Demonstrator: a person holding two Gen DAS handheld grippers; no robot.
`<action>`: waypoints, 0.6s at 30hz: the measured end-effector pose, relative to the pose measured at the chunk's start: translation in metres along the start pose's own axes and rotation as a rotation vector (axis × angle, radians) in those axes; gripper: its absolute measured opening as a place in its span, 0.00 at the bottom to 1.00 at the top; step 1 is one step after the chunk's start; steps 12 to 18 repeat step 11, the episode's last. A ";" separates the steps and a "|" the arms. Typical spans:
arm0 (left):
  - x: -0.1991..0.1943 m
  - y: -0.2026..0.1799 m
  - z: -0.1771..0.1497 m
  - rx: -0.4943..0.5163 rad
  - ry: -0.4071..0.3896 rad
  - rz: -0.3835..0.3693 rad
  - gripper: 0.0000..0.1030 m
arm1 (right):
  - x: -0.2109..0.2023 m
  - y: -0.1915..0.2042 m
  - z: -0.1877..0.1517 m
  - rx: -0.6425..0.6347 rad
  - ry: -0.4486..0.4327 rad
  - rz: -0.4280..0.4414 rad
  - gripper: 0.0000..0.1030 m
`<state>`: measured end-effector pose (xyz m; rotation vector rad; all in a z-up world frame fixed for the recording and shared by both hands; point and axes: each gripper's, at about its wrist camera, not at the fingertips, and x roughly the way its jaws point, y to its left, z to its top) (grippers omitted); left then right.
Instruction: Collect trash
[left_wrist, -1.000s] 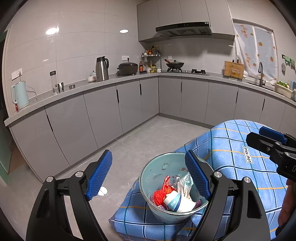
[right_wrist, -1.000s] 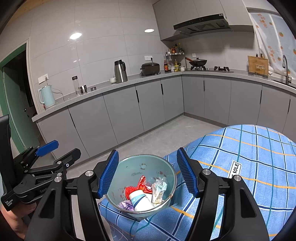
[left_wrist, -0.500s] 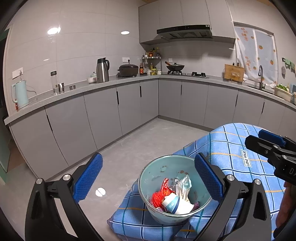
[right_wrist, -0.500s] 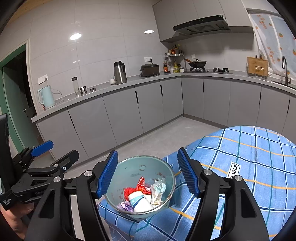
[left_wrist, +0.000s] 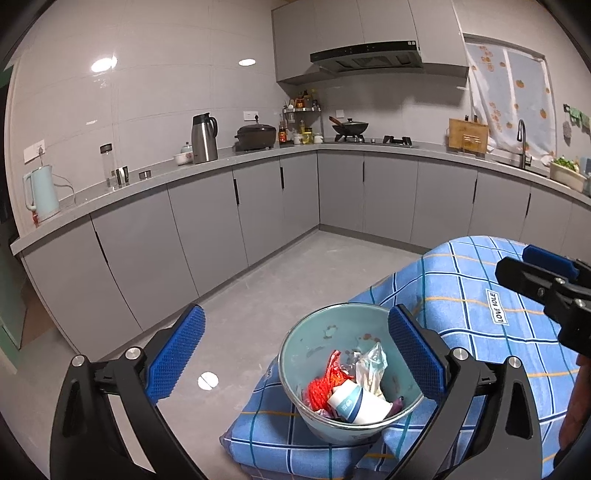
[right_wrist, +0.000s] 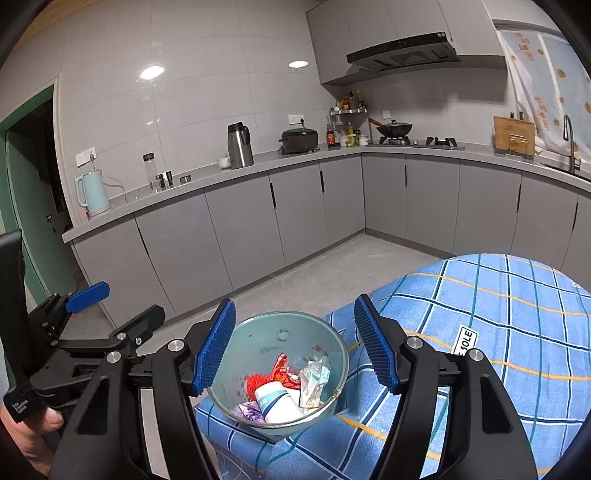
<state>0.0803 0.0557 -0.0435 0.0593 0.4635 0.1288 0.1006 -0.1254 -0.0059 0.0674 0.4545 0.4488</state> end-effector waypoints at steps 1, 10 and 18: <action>0.000 0.000 0.000 -0.001 0.000 -0.007 0.95 | 0.000 0.000 0.000 0.000 -0.001 -0.001 0.67; -0.002 0.005 0.003 -0.031 0.003 -0.030 0.95 | -0.001 -0.002 0.000 0.005 -0.006 -0.005 0.67; -0.002 0.004 0.003 -0.033 0.003 -0.031 0.95 | -0.001 -0.002 -0.001 0.005 -0.005 -0.004 0.67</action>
